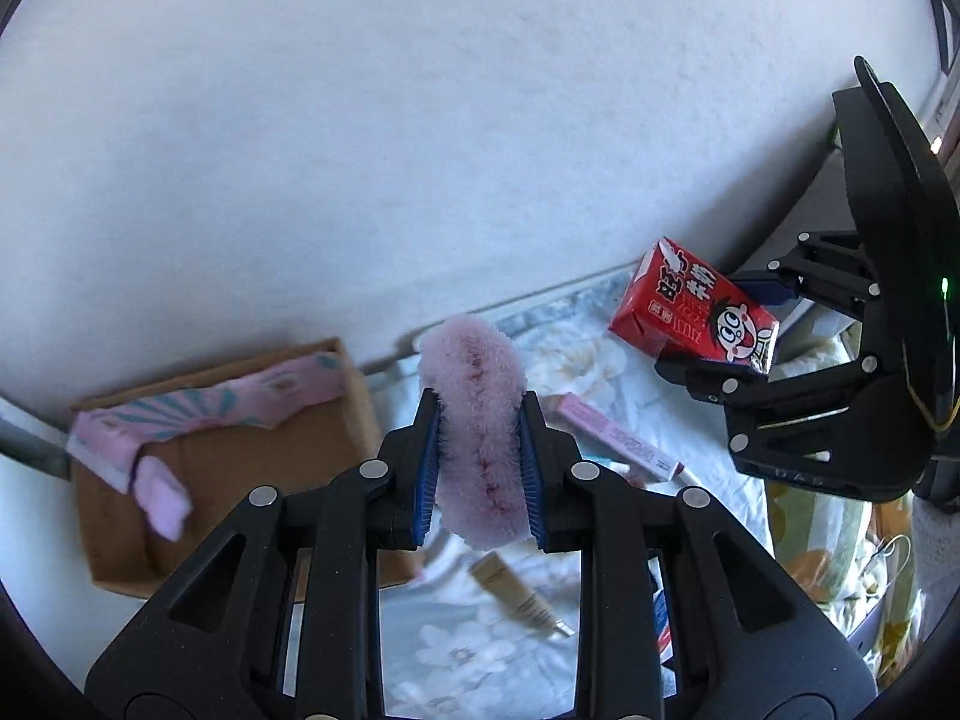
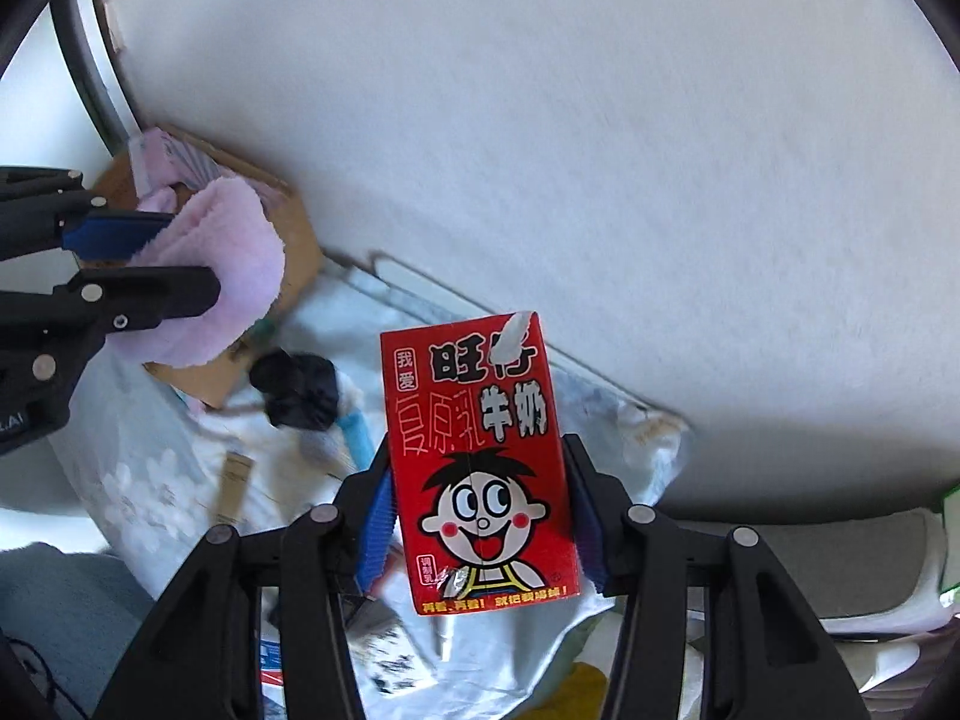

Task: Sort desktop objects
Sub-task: 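Carry the pink sock and red carton into the box and release both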

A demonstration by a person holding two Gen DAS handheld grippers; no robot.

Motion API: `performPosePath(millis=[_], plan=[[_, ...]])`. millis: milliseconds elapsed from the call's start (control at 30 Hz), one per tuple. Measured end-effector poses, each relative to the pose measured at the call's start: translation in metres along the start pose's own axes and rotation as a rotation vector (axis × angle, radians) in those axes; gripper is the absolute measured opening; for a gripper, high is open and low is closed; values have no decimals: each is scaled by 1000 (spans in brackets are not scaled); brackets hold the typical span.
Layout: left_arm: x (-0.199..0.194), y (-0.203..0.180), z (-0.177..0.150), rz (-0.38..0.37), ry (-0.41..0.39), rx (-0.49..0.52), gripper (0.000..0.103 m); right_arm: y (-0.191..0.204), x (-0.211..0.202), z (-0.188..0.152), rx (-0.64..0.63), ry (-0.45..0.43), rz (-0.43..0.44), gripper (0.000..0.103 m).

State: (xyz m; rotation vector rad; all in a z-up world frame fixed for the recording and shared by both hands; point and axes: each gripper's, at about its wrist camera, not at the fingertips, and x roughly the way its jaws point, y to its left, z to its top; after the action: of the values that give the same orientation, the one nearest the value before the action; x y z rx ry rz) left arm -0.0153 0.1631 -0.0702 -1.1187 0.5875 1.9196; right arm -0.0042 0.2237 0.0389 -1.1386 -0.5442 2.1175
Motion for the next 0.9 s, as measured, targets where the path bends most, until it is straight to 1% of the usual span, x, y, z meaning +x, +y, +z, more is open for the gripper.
performPosePath(millis=[200,267,367,433,533,700,800,900], plan=[[-26,42,0,20,-24,-31,21,17,-21,39,26,-25,29,47],[-32,58,-2,32,-30,-46,21,29,-28,53,7,-34,23,47],[-37,86,-5,48,-28,-82,21,49,-33,73,-13,-43,34,47],[-39,106,-8,63,-22,-106,21,64,-32,87,2,-22,24,47],[-39,137,-15,99,-10,-134,21,86,-25,109,-12,-9,31,47],[-30,194,-27,136,20,-217,22,126,-2,141,-18,15,89,47],[-20,224,-38,151,44,-261,22,150,19,153,-14,53,134,47],[-7,243,-50,160,73,-290,22,171,42,160,-25,94,154,47]])
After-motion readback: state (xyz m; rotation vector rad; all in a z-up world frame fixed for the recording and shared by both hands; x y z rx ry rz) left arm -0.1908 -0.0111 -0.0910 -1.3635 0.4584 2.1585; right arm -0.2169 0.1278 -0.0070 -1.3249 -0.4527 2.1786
